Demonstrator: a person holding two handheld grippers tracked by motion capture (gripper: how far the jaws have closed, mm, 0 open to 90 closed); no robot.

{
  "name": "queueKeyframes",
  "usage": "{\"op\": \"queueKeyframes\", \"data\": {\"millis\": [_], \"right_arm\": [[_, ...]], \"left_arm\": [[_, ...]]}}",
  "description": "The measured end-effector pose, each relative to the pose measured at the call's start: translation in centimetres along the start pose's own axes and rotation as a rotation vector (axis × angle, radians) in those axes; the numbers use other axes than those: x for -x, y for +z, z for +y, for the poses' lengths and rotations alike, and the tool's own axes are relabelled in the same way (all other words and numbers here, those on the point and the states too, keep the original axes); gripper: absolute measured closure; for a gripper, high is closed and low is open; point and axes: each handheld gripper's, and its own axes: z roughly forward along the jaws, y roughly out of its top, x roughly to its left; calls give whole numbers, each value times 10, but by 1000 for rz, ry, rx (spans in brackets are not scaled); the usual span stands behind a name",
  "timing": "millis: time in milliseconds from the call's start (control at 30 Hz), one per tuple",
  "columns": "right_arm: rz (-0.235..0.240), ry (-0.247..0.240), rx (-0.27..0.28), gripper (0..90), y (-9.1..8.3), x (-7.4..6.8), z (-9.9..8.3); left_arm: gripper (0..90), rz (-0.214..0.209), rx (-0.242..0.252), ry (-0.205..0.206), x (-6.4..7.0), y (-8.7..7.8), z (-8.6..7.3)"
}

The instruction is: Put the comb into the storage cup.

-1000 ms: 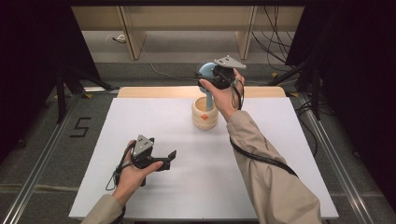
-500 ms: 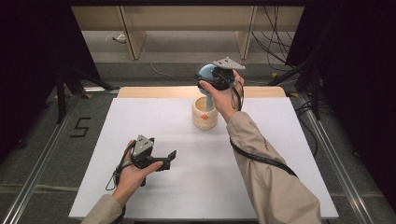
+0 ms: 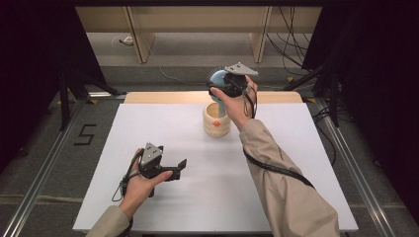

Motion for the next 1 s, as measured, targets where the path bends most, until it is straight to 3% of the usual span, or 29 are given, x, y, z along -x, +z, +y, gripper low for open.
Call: {"op": "queueKeyframes", "data": {"millis": [1000], "right_arm": [[-3,-12,-37,209,6,1,-13]], "left_arm": [[4,-2,-2,1,0,0,0]]}}
